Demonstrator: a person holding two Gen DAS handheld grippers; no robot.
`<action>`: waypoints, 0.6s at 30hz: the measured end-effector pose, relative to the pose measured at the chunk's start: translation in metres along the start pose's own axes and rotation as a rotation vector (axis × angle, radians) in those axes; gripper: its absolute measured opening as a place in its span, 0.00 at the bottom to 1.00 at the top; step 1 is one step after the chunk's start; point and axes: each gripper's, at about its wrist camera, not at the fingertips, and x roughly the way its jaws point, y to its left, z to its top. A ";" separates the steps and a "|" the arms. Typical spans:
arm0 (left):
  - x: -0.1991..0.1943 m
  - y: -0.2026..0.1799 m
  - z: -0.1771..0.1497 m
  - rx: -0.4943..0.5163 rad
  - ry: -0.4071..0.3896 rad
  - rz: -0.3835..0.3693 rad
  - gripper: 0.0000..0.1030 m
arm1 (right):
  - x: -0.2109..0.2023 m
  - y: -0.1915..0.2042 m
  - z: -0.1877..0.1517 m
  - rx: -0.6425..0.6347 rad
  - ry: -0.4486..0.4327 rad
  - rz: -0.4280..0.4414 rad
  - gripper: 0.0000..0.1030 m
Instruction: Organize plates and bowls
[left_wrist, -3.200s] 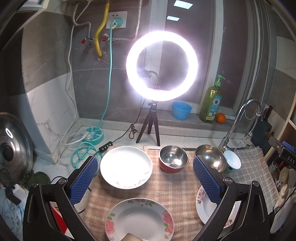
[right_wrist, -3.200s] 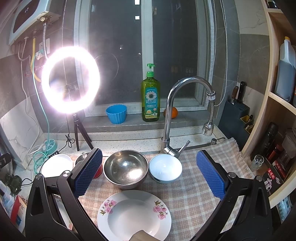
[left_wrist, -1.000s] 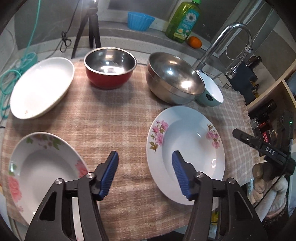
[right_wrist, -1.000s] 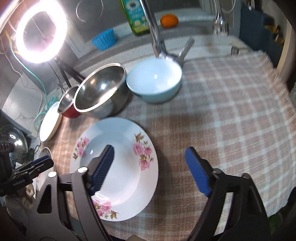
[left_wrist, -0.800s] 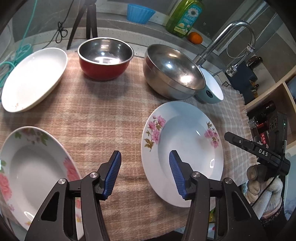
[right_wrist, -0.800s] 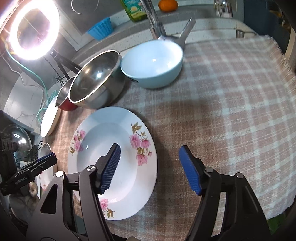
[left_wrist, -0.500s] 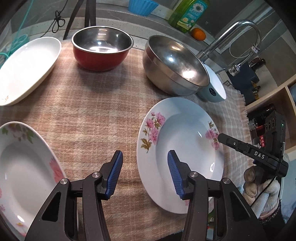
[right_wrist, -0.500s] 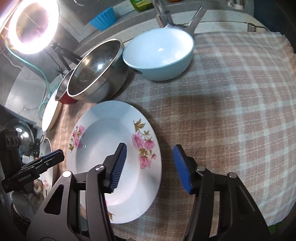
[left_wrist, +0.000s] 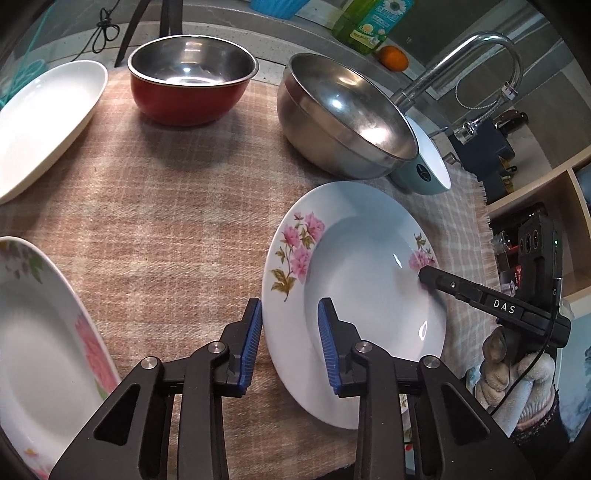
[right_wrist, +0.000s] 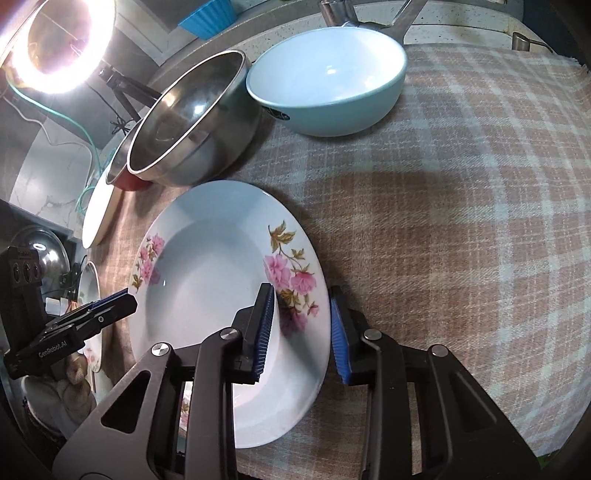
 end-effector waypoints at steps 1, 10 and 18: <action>0.000 -0.001 0.000 0.006 0.000 0.004 0.27 | 0.000 0.001 0.000 -0.002 0.001 -0.002 0.30; -0.010 0.007 -0.007 -0.001 -0.001 0.026 0.27 | 0.001 0.015 -0.007 -0.019 0.024 0.003 0.30; -0.022 0.022 -0.018 -0.008 -0.003 0.056 0.27 | 0.007 0.038 -0.023 -0.042 0.046 0.015 0.30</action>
